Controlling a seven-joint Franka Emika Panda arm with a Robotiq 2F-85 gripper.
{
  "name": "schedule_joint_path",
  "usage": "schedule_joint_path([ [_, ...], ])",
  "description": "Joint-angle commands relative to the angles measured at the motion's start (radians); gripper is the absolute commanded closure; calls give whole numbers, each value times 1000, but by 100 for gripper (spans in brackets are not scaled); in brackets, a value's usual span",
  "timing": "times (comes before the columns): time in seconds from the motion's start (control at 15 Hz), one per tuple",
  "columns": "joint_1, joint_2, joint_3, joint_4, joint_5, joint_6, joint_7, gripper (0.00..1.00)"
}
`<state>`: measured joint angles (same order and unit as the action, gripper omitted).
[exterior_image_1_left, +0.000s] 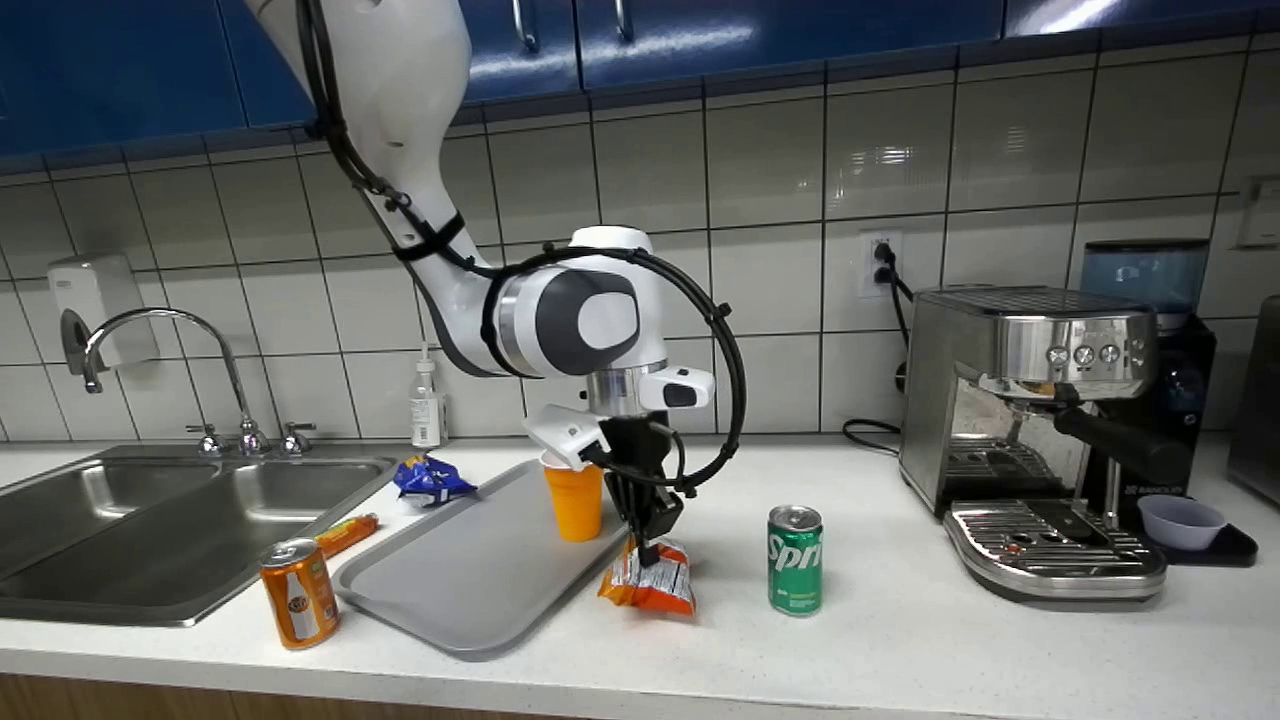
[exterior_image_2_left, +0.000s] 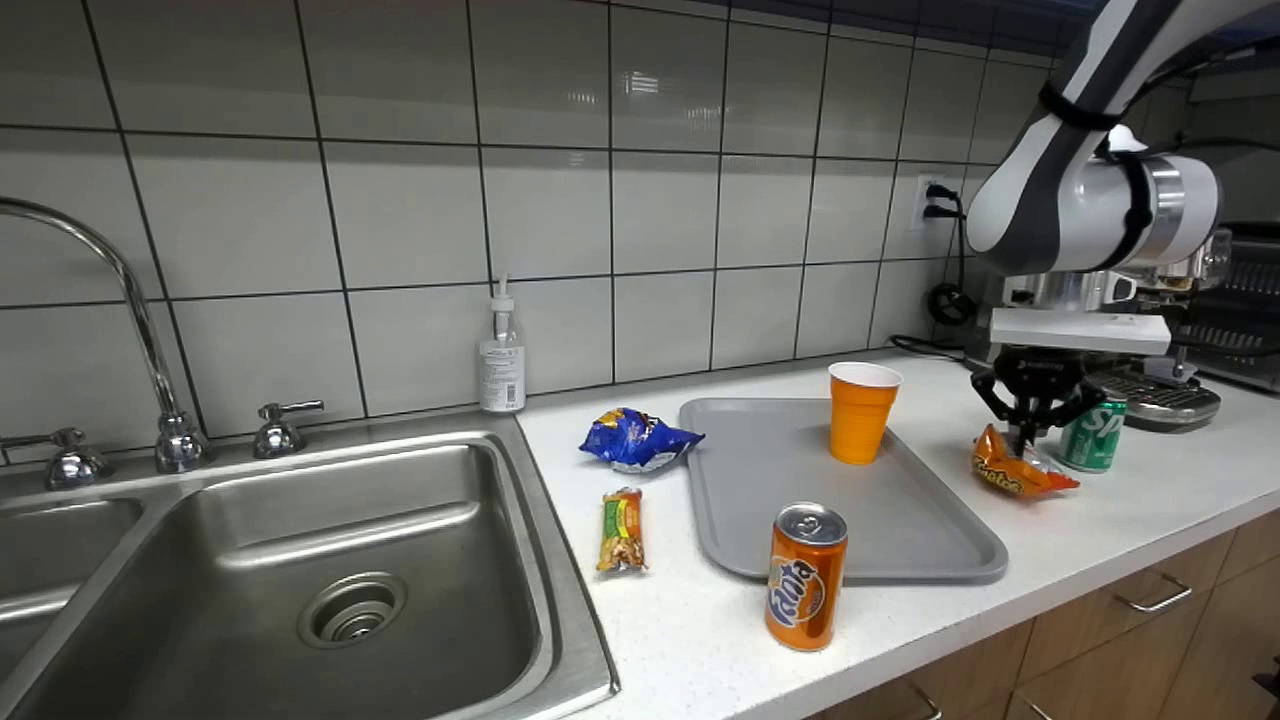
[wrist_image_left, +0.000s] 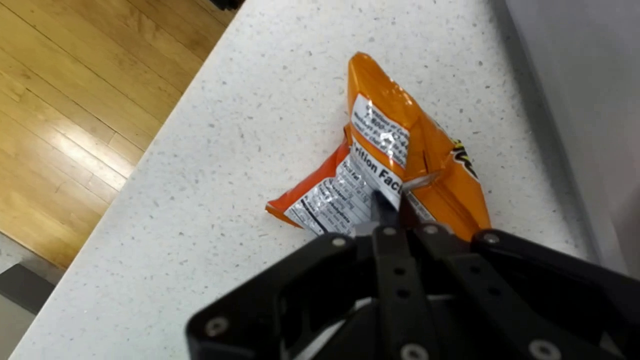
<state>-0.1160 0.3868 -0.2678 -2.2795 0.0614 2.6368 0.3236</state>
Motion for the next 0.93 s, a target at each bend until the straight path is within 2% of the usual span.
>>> schedule_joint_path([
  [0.0,17,-69,5,-42,-35,-31,-16,100],
  [0.87,67,-138,66,-97,-54,-32,-14,100],
])
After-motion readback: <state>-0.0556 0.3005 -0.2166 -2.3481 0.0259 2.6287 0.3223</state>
